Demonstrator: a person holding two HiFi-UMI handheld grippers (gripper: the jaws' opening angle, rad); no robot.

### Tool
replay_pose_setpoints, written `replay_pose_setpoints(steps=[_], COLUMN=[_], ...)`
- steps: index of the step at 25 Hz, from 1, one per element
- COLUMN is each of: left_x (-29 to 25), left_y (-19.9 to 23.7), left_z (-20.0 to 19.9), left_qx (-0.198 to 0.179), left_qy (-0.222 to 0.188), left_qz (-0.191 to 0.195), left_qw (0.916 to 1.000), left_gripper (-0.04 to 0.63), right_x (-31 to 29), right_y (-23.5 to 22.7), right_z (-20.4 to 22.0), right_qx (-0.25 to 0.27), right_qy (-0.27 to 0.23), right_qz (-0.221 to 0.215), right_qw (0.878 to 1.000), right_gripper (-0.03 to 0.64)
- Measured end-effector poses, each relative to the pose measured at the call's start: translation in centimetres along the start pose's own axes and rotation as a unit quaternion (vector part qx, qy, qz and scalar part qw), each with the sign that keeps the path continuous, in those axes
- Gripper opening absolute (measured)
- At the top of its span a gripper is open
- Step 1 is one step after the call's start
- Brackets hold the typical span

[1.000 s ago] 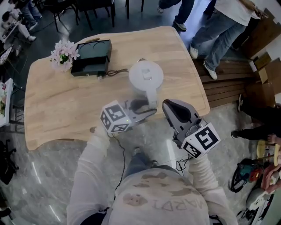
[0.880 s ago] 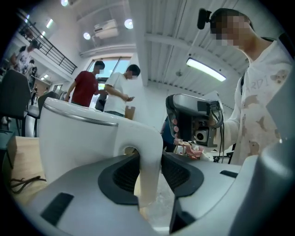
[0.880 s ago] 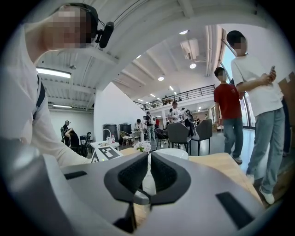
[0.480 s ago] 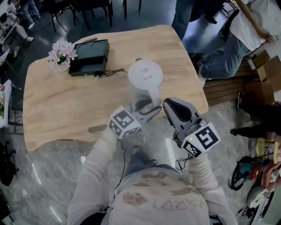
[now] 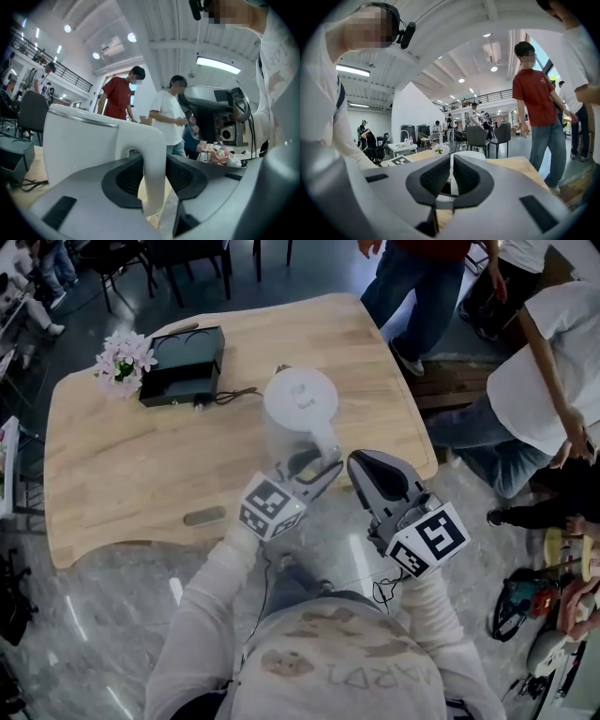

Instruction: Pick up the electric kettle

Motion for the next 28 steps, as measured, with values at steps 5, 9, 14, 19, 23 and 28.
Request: replay_pose_setpoints(steps=[5, 9, 14, 19, 23, 28], left_x=[0.1, 0.1, 0.2, 0.4, 0.6, 1.0], left_y=[0.3, 0.4, 0.8, 0.7, 0.4, 0.0], left_z=[-0.1, -0.5, -0.8, -1.2, -1.6, -2.2], left_qx=[0.007, 0.007, 0.010, 0.003, -0.004, -0.006], left_qy=[-0.007, -0.004, -0.004, -0.007, -0.010, -0.018], left_qz=[-0.021, -0.036, -0.048, -0.060, -0.067, -0.070], left_qw=[0.9997, 0.9993, 0.9988, 0.9982, 0.9977, 0.9974], left_gripper=[0.138, 0.138, 0.138, 0.138, 0.141, 0.146], right_x=[0.6, 1.4, 2.1, 3.1, 3.7, 4.2], right_y=[0.0, -0.1, 0.0, 0.1, 0.2, 0.5], right_z=[0.2, 0.0, 0.1, -0.1, -0.3, -0.4], right_qx=[0.001, 0.003, 0.004, 0.006, 0.007, 0.008], right_qy=[0.002, 0.003, 0.003, 0.000, -0.003, -0.007], right_qz=[0.006, 0.010, 0.016, 0.021, 0.023, 0.025], right_qw=[1.000, 1.000, 1.000, 1.000, 1.000, 1.000], right_gripper=[0.026, 0.026, 0.026, 0.026, 0.026, 0.026])
Point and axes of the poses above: the fingertips, and each gripper's own axes: x backward along the fingers, y to its left, z out of its underside, the point moved 1 cm from there along x, backward along the fingers, and after that the axes turned 3 degrees about x, right-handed, at the moved point
